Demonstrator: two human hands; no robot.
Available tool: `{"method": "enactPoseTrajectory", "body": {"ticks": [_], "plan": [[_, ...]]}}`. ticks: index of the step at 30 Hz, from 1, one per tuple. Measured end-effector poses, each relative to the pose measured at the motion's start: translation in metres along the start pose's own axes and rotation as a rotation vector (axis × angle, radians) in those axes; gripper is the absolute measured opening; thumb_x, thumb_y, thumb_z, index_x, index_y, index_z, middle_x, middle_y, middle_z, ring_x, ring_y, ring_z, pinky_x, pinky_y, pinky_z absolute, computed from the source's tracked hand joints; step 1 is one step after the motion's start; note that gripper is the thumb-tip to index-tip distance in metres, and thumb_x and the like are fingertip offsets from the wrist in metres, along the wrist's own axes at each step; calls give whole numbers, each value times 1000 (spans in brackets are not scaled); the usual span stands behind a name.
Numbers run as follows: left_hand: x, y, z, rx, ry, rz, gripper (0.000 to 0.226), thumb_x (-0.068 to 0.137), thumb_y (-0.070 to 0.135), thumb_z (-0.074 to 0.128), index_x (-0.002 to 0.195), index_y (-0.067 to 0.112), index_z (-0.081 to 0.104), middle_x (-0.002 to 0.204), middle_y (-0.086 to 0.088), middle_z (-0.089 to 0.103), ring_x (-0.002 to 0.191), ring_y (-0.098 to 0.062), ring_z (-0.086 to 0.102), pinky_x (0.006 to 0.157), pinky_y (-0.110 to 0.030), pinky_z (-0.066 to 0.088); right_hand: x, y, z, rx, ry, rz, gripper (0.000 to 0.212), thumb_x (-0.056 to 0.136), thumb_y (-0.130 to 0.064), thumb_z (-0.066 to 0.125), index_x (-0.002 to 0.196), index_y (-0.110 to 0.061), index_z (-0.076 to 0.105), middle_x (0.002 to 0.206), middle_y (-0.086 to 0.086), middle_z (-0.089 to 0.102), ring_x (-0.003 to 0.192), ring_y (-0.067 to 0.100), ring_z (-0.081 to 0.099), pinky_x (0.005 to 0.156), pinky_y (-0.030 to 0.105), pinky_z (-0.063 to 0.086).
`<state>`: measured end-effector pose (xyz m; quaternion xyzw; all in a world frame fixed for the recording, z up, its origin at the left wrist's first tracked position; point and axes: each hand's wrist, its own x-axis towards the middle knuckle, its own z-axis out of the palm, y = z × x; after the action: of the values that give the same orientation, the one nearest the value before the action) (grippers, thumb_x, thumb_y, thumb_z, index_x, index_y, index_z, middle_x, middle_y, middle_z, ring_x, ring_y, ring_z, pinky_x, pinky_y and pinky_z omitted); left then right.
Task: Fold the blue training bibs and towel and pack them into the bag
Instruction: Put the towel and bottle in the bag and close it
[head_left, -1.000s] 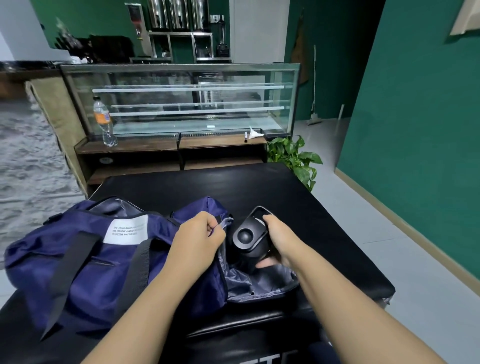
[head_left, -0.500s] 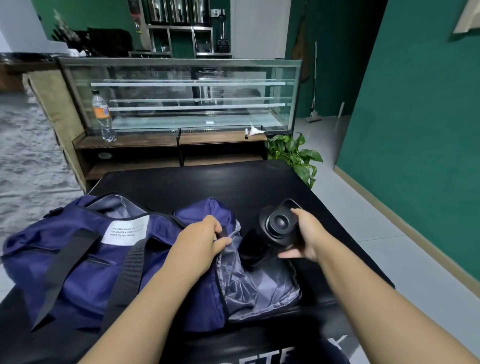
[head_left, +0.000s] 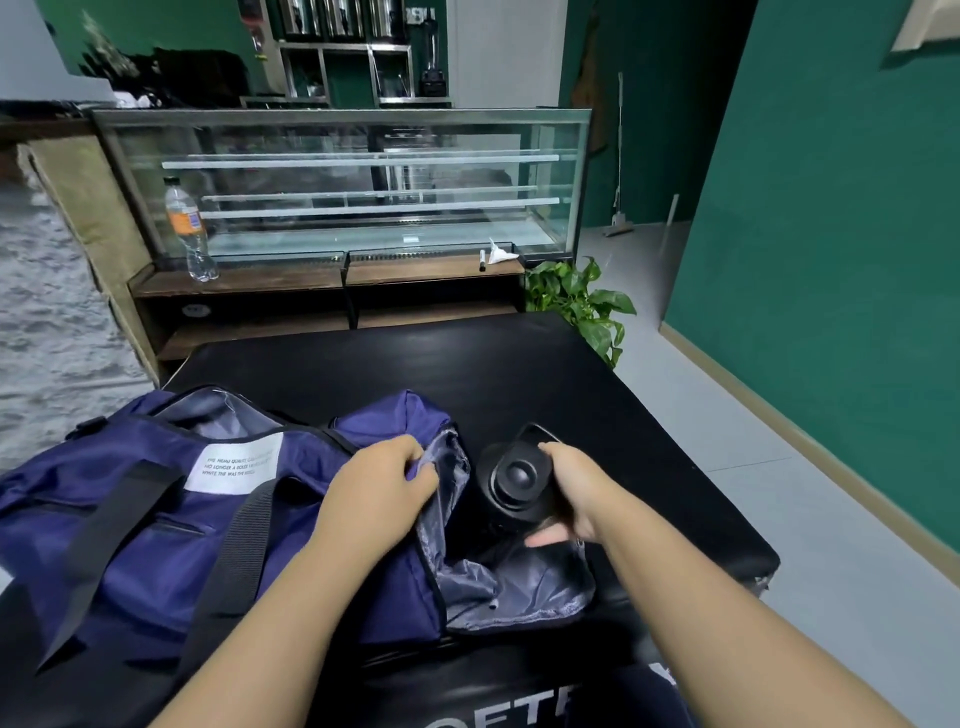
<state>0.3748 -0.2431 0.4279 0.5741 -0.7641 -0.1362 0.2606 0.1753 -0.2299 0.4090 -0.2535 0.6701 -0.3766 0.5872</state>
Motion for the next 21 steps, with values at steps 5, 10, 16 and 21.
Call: {"method": "enactPoseTrajectory", "body": {"ticks": [5, 10, 16, 21], "plan": [[-1, 7, -11, -249, 42, 26, 21, 90, 26, 58, 73, 12, 56, 61, -2, 54, 51, -9, 37, 54, -23, 32, -1, -6, 34, 64, -49, 2, 34, 94, -44, 37, 111, -21, 58, 104, 9, 64, 91, 29, 62, 57, 48, 57], [4, 14, -36, -291, 101, 90, 20, 90, 25, 57, 71, 18, 56, 61, 3, 56, 48, -6, 40, 51, -20, 32, -2, -14, 60, 163, -179, -40, 41, 90, -56, 47, 106, -21, 61, 95, 6, 68, 85, 21, 67, 60, 40, 59], [2, 18, -38, -330, 83, 169, 15, 89, 17, 60, 75, 24, 63, 72, 8, 65, 66, -9, 57, 62, -26, 44, 22, 1, 104, -40, -105, -118, 87, 67, -88, 36, 105, -16, 68, 92, 0, 71, 83, 17, 68, 75, 33, 58], [5, 15, -40, -376, 33, 167, 18, 89, 18, 61, 73, 26, 62, 74, 7, 65, 72, -21, 59, 68, -36, 46, 12, 6, 100, -1, -282, -222, 47, 91, -65, 39, 96, -25, 64, 68, -11, 62, 58, 2, 57, 47, 18, 43]]}}
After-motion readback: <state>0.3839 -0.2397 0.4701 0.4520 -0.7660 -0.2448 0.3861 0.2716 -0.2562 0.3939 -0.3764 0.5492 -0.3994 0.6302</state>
